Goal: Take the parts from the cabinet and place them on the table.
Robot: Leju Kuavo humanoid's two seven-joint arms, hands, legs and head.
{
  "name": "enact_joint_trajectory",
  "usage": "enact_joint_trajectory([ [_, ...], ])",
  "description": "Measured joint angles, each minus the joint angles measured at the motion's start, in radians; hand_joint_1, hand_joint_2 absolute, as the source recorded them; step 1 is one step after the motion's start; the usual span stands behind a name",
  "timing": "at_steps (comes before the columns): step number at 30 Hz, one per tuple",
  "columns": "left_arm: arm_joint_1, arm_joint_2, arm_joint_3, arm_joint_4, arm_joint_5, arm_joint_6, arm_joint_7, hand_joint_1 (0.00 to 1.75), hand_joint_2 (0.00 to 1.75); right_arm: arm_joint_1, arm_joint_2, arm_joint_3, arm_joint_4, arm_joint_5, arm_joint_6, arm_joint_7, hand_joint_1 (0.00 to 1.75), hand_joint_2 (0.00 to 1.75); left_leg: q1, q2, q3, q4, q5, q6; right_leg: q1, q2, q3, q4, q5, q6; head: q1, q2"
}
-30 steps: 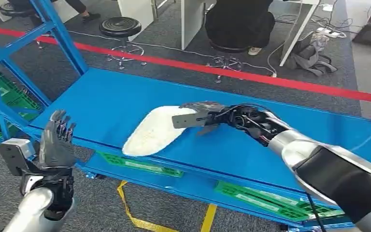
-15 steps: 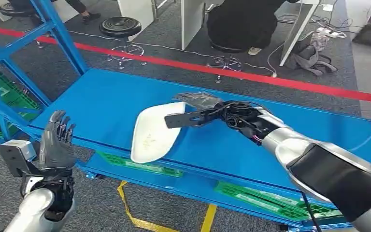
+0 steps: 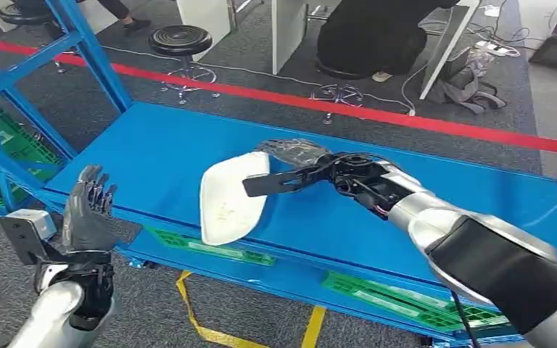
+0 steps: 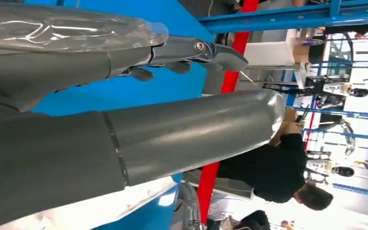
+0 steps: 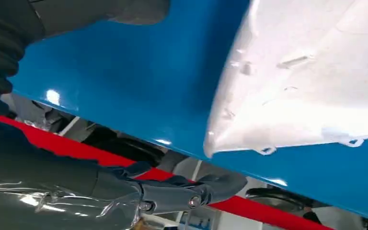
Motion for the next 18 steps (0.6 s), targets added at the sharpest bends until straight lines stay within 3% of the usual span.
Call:
enact_joint_trajectory([
  [10, -0.004, -0.007, 0.000, 0.014, 0.004, -0.003, -0.008, 0.00, 0.00, 0.000, 0.004, 0.000, 0.006, 0.000, -0.009, -0.003, 0.00, 1.75, 0.000, 0.000, 0.000, 0.000, 0.000, 0.000, 0.000, 0.000, 0.000, 0.000, 0.000, 0.000, 0.000, 0.000],
  [18, -0.026, -0.019, 0.000, 0.040, 0.018, -0.011, -0.026, 0.00, 0.00, 0.016, 0.021, 0.000, 0.015, 0.027, -0.005, -0.055, 0.00, 1.75, 0.000, 0.000, 0.000, 0.000, 0.000, 0.000, 0.000, 0.000, 0.000, 0.000, 0.000, 0.000, 0.000, 0.000],
])
